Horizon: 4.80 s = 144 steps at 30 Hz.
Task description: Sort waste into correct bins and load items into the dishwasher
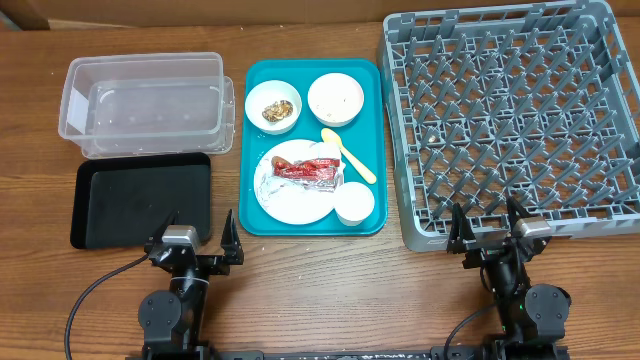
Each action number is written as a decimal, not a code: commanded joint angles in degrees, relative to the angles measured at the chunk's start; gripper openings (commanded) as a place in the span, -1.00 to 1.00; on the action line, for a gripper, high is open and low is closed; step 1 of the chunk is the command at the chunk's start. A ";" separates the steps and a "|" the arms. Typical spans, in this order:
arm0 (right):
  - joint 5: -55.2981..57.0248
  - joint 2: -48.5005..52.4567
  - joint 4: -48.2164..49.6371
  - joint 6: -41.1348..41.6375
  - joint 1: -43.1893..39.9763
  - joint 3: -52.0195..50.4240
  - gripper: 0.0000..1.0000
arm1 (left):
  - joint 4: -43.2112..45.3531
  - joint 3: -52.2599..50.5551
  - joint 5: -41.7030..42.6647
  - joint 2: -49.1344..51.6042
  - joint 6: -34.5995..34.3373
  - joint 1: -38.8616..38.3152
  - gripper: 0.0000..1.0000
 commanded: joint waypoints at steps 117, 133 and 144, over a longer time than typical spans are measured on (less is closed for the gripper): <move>-2.93 56.19 -55.39 -0.37 -0.15 64.48 1.00 | -81.96 127.12 -9.18 123.49 7.26 -26.34 -0.92; -3.15 56.19 -55.63 -0.35 -0.15 64.48 1.00 | -86.01 144.78 -12.70 125.15 -12.55 0.48 -0.92; -3.15 56.19 -55.91 -0.35 -0.15 64.48 1.00 | -73.66 131.93 -13.55 125.46 -11.85 7.87 1.00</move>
